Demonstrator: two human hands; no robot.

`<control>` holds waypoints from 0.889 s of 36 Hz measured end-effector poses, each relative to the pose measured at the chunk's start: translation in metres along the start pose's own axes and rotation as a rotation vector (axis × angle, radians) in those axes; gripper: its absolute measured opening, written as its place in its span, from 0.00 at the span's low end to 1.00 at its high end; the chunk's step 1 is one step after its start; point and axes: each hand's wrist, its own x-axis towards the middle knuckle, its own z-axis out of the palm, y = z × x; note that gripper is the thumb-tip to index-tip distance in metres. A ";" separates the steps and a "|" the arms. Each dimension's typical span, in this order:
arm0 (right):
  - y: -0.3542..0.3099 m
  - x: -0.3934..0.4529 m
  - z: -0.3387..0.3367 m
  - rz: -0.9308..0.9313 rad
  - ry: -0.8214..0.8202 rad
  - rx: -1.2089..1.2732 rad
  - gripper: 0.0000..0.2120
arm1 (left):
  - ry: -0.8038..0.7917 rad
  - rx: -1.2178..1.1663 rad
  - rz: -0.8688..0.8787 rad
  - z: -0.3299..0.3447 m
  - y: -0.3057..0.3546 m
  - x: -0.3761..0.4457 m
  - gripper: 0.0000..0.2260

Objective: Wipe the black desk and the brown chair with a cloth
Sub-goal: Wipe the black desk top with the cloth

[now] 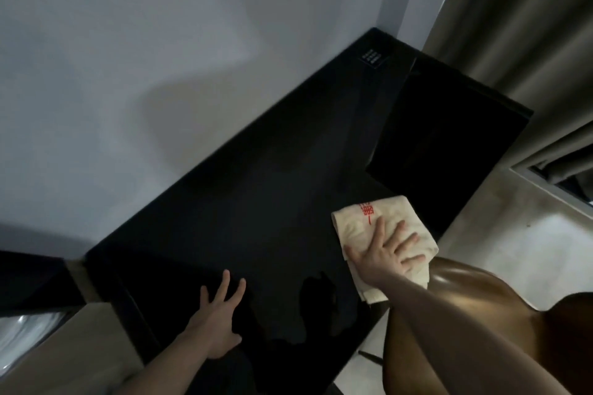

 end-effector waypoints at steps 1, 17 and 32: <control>-0.001 0.001 -0.002 -0.001 0.001 0.003 0.52 | 0.003 0.001 0.009 -0.001 -0.002 0.001 0.47; -0.023 -0.095 0.080 -0.074 0.032 -0.011 0.49 | 0.114 -0.068 0.127 0.043 -0.070 -0.038 0.39; -0.097 -0.290 0.264 -0.203 -0.104 0.039 0.46 | 0.243 -0.101 0.176 0.103 -0.220 -0.111 0.39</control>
